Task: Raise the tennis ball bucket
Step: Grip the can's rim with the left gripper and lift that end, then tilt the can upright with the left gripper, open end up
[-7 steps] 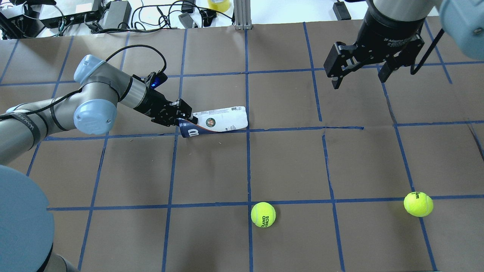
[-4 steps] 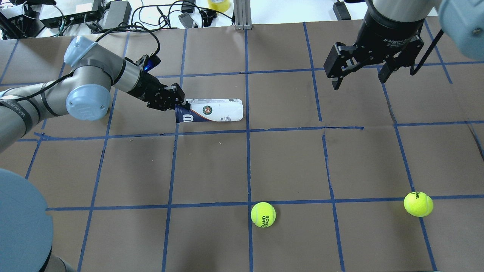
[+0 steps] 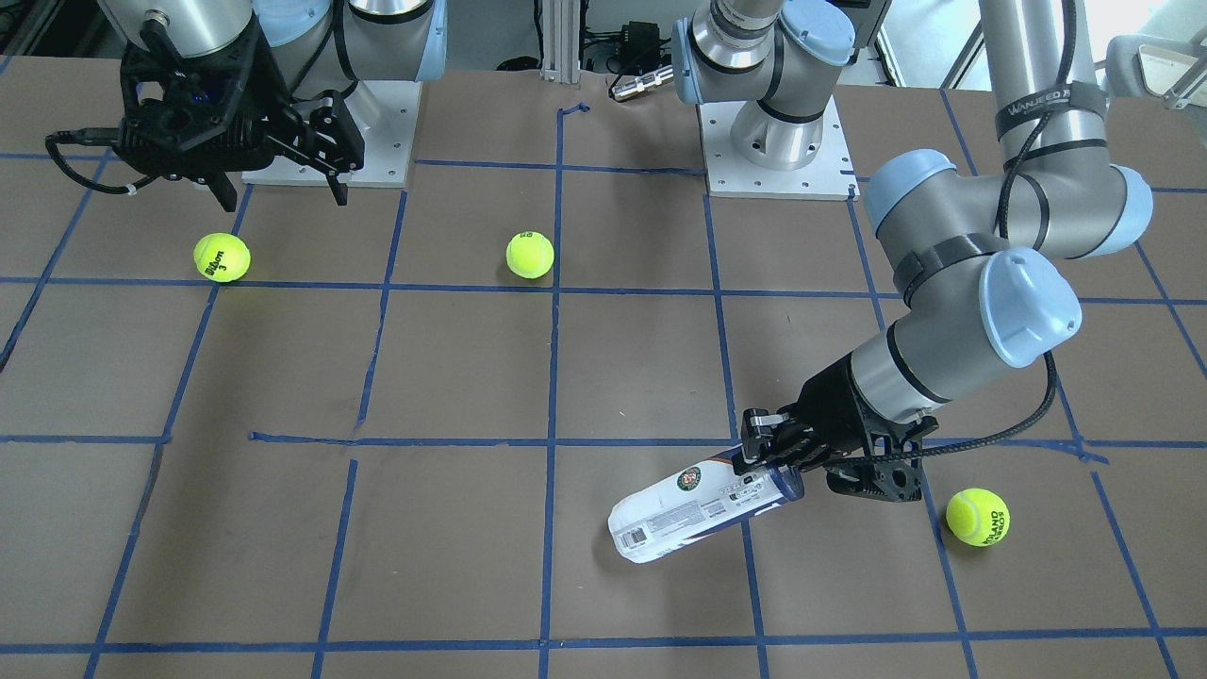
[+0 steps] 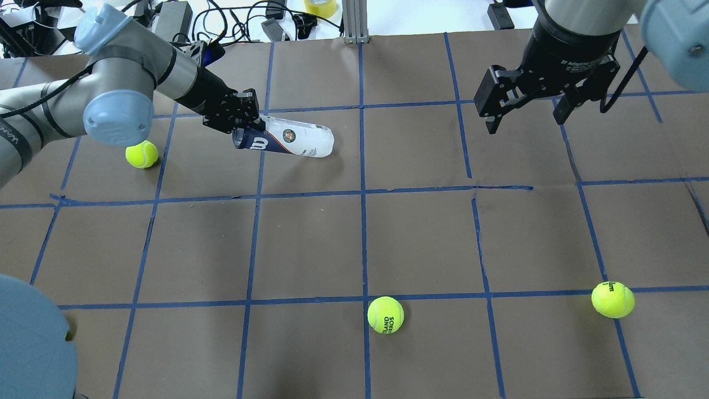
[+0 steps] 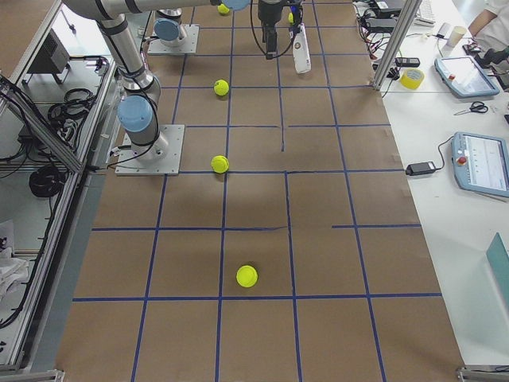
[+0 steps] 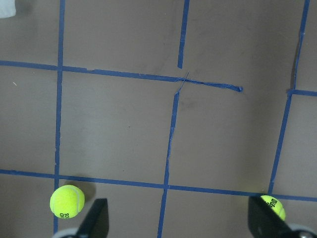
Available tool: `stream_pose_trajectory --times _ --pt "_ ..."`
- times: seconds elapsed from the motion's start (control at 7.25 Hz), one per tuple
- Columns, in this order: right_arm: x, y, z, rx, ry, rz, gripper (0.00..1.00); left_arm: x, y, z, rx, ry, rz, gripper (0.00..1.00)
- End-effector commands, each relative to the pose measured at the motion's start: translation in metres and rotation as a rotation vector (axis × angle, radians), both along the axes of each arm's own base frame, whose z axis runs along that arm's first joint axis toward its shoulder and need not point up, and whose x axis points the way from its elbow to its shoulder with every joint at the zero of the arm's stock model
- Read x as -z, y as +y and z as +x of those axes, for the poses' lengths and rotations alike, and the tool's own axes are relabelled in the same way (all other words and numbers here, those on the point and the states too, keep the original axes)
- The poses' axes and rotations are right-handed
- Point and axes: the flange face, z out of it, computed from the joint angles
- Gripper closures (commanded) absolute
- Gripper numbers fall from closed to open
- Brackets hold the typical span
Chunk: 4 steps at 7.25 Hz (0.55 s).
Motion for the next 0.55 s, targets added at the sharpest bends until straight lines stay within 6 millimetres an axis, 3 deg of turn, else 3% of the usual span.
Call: stream_pose_trajectory --times 0.0,0.14,0.41 --pt "-0.003 0.003 0.001 0.012 -0.004 -0.005 0.00 -0.041 -0.005 -0.028 0.039 -0.155 0.013 1.00" --pt "-0.001 0.002 0.001 0.000 -0.001 0.000 0.00 -0.051 -0.003 -0.034 0.050 -0.167 0.005 1.00" --pt "-0.001 0.002 0.001 0.003 -0.002 0.000 0.00 -0.042 0.003 -0.059 0.105 -0.243 0.026 1.00"
